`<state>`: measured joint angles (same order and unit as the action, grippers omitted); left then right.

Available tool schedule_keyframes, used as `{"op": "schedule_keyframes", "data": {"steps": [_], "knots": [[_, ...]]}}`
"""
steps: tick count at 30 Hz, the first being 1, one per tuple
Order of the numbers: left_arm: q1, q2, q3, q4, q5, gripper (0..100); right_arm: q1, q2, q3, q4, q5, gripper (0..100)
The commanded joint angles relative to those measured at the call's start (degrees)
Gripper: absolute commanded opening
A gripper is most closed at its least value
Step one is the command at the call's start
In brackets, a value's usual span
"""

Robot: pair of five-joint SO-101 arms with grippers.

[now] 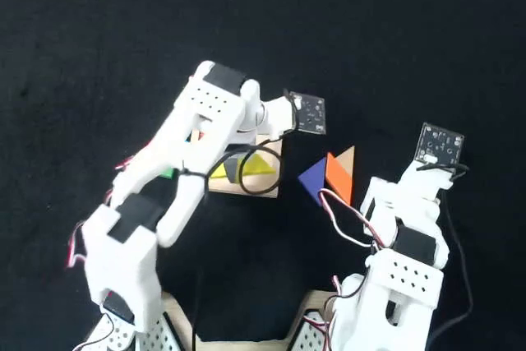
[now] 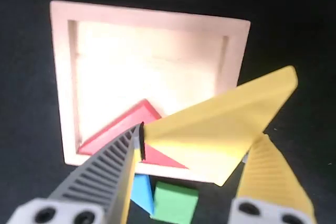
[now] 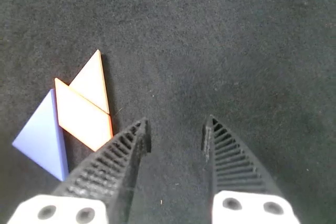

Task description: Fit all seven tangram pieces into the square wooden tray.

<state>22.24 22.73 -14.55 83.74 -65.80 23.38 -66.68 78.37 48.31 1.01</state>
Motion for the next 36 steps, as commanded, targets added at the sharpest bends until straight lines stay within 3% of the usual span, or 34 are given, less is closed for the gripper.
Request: {"op": "schedule_keyframes", "data": {"steps": [1, 4, 8, 19, 26, 32, 36], "knots": [[-2.33, 2.99, -8.13, 0.0, -0.88, 21, 0.09, -1.19, -2.86, -1.23, 0.0, 16.6], [-2.86, 7.38, -11.65, 0.26, 0.09, 24, -1.58, -1.19, -2.77, -1.23, 0.09, 16.6], [-2.42, 9.58, -14.37, 0.44, 7.03, 29, -2.11, -1.19, -2.51, -1.23, 0.35, 16.6], [-0.4, 10.11, -14.02, 0.44, 6.77, 30, -2.11, -1.27, -2.42, -1.32, 0.53, 16.6], [-0.75, 9.76, -14.64, 0.35, 2.11, 25, -2.11, -1.27, -2.42, -1.32, 2.55, 16.6], [-1.36, 9.49, -16.66, 2.2, 10.11, 32, -2.11, -1.27, -2.33, -1.32, 2.55, 16.6], [-1.27, 10.2, -21.49, 7.38, 3.96, 35, -2.11, -1.27, -2.33, -1.32, 2.55, 16.6]]}}
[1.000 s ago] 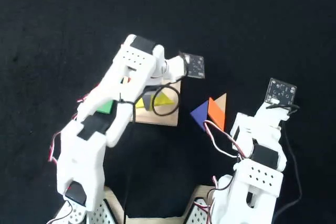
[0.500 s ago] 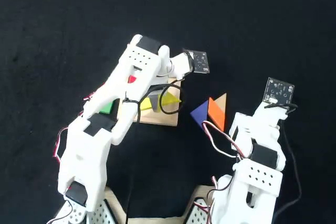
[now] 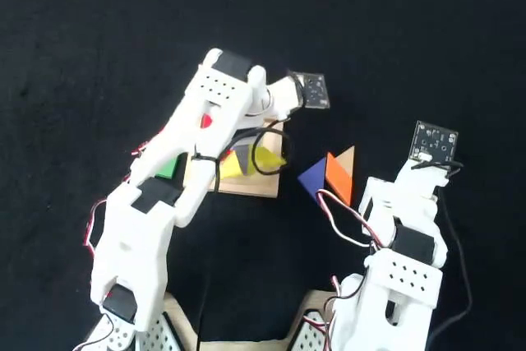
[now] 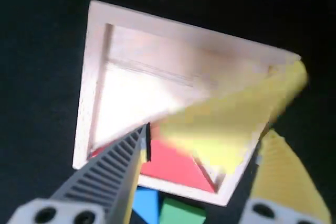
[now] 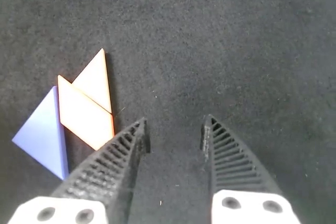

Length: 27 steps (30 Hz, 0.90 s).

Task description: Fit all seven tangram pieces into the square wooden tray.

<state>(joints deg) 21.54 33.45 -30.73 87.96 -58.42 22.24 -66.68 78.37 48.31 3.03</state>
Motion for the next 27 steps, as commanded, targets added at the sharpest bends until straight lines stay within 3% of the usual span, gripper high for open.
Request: {"op": "schedule_keyframes", "data": {"steps": [1, 13, 15, 20, 23, 27], "knots": [[-0.57, -0.53, -5.76, 3.6, -4.92, 35, -0.97, -1.27, -2.33, -1.32, 0.53, 16.6], [-0.13, -1.14, -6.99, 2.37, -5.01, 35, -0.97, -1.27, -2.33, -1.32, 0.44, 16.6], [1.1, -0.53, -8.13, -0.18, 2.2, 35, -0.97, -1.27, -2.33, -1.32, 0.44, 16.6], [4.0, 1.05, -5.76, -8.62, 30.07, 33, -0.44, -1.27, -2.33, -1.32, 0.44, 16.6], [4.09, 1.67, -5.58, -9.58, 40.53, 21, 1.05, -1.27, -2.51, -1.32, 0.44, 16.6], [5.05, 1.76, -4.09, -9.67, 48.26, 6, 5.36, -1.27, -2.95, -2.37, -3.6, 16.6]]}}
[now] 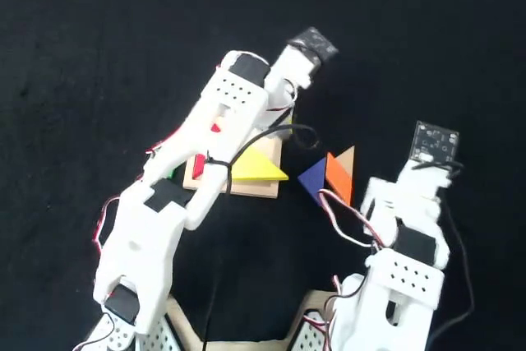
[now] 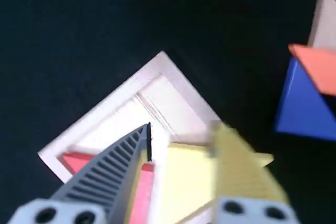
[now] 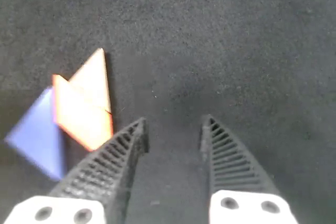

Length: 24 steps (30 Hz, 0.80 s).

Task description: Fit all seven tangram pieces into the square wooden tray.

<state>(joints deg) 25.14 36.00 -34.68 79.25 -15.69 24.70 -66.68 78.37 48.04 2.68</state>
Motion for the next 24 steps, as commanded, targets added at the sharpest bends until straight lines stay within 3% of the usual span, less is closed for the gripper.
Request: {"op": "schedule_keyframes", "data": {"steps": [1, 14, 24], "knots": [[1.8, -0.79, 0.04, -0.97, 6.68, 5, 3.69, -1.27, -2.95, -2.55, -4.57, 16.6], [7.69, 8.18, 7.08, -5.63, 10.02, 5, 4.13, -1.27, -2.59, -2.99, -6.07, 16.6], [5.05, 5.63, 7.08, 3.34, 8.97, 5, 4.04, -1.27, -2.59, -2.99, -6.07, 16.6]]}}
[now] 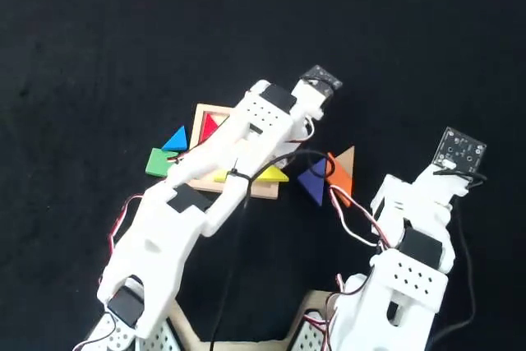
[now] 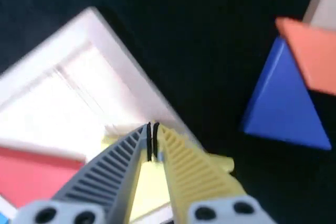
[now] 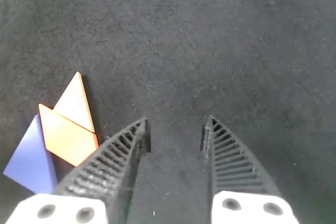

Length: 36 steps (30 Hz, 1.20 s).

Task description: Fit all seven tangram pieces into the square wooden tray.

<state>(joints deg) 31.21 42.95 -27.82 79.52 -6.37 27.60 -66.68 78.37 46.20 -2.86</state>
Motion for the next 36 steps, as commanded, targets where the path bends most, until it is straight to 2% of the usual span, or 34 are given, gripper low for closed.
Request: {"op": "schedule_keyframes", "data": {"steps": [1, 9, 16, 19, 23, 31, 34, 36], "knots": [[-1.01, -1.32, 0.22, 3.96, -1.41, 5, 1.14, -1.27, -2.59, -1.14, -0.53, 16.6], [-2.68, -3.6, -0.48, 6.15, -2.64, 5, 1.14, -1.27, -2.59, -1.14, -0.53, 16.6], [-4.53, -21.98, -5.85, 13.36, -2.64, 5, 0.79, -1.27, -2.86, -1.14, -0.53, 16.6], [-7.69, -31.38, -7.96, 17.41, -2.46, 5, -1.85, -1.27, -2.95, -1.14, 0.0, 16.6], [-16.13, -40.7, -6.37, 21.19, -2.11, 5, -6.95, -0.57, -6.29, 2.11, 6.07, 16.6], [-35.03, -61.54, 15.52, 20.92, 0.44, 5, -28.84, 12.7, -30.29, 17.93, 7.47, 16.5], [-41.1, -72.44, 27.65, 16.35, 0.62, 5, -33.67, 21.23, -39.52, 19.6, 7.56, 16.5], [-45.93, -79.91, 38.11, 10.29, 0.7, 5, -35.87, 27.38, -44.79, 19.6, 7.56, 16.5]]}}
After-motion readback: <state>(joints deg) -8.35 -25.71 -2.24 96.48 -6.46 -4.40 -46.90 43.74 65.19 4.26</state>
